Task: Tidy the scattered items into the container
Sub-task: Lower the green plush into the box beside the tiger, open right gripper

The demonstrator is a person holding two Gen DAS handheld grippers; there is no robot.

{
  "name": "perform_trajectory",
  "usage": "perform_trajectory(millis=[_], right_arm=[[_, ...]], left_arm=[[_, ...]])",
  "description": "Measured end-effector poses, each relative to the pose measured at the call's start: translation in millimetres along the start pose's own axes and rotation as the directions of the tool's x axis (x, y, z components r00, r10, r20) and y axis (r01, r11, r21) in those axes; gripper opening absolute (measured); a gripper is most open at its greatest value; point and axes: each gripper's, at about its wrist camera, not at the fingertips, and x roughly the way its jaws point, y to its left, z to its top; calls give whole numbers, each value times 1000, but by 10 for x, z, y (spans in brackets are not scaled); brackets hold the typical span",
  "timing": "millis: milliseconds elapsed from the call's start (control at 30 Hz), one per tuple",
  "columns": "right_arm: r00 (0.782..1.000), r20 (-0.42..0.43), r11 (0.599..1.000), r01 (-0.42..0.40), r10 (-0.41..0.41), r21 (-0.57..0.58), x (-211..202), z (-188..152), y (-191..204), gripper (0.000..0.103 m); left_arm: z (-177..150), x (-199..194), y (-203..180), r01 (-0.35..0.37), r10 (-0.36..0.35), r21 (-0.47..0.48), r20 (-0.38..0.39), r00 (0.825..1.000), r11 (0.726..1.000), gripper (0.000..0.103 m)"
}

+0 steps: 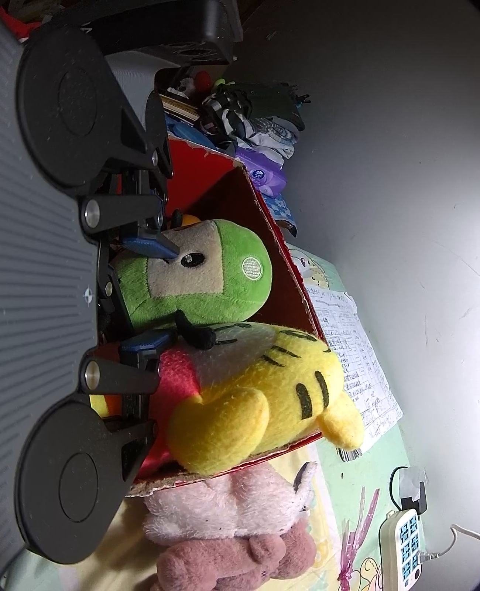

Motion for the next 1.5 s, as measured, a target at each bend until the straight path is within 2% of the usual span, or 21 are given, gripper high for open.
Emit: perform_trajectory(millis=[200, 567, 1500], right_arm=[[999, 6, 999, -33, 33, 14, -5, -16, -75, 44], [999, 22, 999, -33, 33, -20, -6, -47, -54, 44], [999, 24, 999, -33, 33, -20, -11, -42, -60, 44]], left_arm=[[3, -3, -15, -10, 10, 13, 5, 1000, 1000, 90], [4, -5, -46, -38, 38, 39, 9, 999, 999, 90], [31, 17, -44, -41, 40, 39, 6, 999, 998, 90]])
